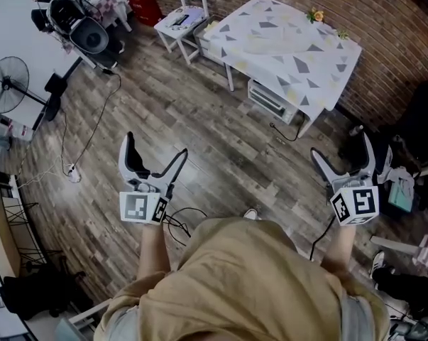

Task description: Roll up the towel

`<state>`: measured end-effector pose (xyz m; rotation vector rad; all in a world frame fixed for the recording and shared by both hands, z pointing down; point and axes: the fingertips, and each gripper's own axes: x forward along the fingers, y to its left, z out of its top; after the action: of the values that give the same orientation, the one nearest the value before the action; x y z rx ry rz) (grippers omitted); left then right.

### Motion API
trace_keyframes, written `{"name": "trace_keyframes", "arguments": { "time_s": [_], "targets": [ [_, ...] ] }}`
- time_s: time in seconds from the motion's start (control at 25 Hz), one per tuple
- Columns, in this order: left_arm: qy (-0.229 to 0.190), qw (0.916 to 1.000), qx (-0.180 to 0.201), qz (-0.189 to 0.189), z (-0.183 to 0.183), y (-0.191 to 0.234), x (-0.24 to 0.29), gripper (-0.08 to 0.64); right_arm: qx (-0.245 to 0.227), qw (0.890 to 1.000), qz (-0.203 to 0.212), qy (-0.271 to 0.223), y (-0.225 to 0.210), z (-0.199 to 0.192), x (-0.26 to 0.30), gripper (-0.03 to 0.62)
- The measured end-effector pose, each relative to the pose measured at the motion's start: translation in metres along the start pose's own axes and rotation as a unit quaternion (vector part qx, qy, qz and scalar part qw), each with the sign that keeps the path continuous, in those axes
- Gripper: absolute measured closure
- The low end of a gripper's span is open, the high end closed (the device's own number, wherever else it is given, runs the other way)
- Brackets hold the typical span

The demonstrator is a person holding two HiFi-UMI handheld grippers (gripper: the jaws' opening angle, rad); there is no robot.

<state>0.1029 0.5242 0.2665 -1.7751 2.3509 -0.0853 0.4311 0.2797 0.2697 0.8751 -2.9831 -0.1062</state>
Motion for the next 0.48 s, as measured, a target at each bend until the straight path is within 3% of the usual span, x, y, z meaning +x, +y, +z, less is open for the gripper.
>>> {"name": "trace_keyframes", "arguments": {
  "time_s": [0.16,0.32,0.48],
  "targets": [
    [0.011,0.9999,0.004,-0.002,-0.004,-0.005,0.007,-0.078,0.001,1.0,0.01,0.026,-0.007,-0.015,0.011,0.017],
    [0.01,0.9996,0.024,0.008,-0.003,-0.007,0.006,-0.078,0.016,0.999,0.023,0.021,-0.009,-0.026,0.027,0.017],
    [0.022,0.9994,0.021,0.014,-0.009,-0.003,0.001,-0.078,0.017,0.999,0.04,0.025,0.005,-0.03,0.042,0.018]
  ]
}}
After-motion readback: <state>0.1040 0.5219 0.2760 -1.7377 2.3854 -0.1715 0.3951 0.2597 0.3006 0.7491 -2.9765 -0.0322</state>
